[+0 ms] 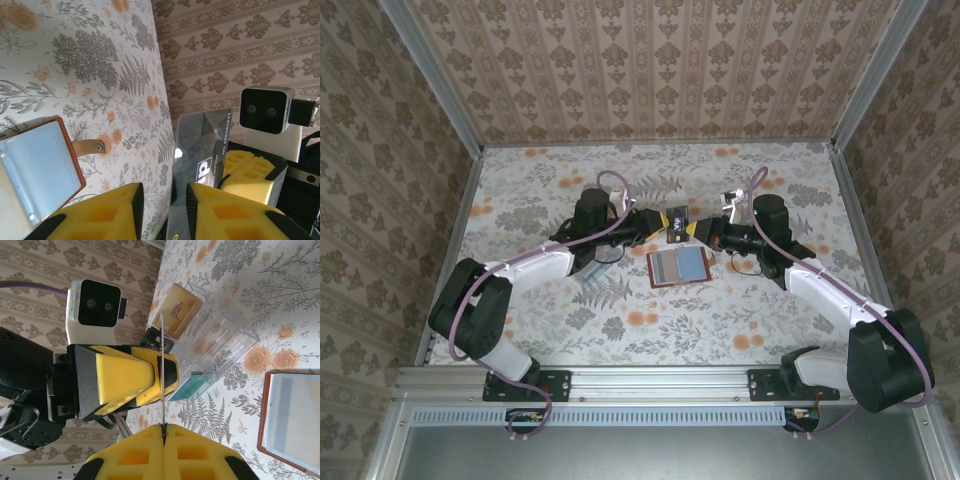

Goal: Take the credit cards out of the card holder

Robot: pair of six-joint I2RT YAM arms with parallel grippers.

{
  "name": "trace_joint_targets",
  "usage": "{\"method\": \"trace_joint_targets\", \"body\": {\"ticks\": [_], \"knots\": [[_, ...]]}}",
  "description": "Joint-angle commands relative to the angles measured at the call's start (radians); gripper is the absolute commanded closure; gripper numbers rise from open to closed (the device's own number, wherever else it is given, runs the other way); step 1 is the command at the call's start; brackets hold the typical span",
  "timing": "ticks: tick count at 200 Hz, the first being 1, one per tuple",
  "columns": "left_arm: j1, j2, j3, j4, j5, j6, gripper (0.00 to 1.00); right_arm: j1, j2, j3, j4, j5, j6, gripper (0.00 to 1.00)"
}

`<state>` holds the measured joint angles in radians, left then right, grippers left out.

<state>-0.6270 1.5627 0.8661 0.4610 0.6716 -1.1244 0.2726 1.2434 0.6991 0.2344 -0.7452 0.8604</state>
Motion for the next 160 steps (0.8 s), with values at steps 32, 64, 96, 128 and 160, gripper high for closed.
{"method": "trace_joint_targets", "body": {"ticks": [32, 64, 96, 128, 160], "knots": [[-0.010, 0.003, -0.008, 0.117, 0.052, -0.025, 0.82, -0.003, 0.022, 0.007, 0.054, -0.051, 0.023, 1.00], [-0.017, 0.006, 0.002, 0.133, 0.066, -0.027, 0.88, -0.003, 0.024, 0.000, 0.066, -0.056, 0.029, 1.00], [-0.018, -0.003, 0.001, 0.135, 0.066, -0.023, 1.00, -0.003, 0.025, 0.005, 0.042, -0.049, 0.013, 0.89], [-0.010, -0.038, 0.017, 0.016, 0.065, 0.050, 1.00, -0.004, 0.012, 0.018, -0.044, -0.022, -0.046, 0.43], [0.002, -0.114, 0.090, -0.337, 0.026, 0.270, 1.00, -0.003, -0.011, 0.037, -0.134, 0.016, -0.104, 0.09]]}}
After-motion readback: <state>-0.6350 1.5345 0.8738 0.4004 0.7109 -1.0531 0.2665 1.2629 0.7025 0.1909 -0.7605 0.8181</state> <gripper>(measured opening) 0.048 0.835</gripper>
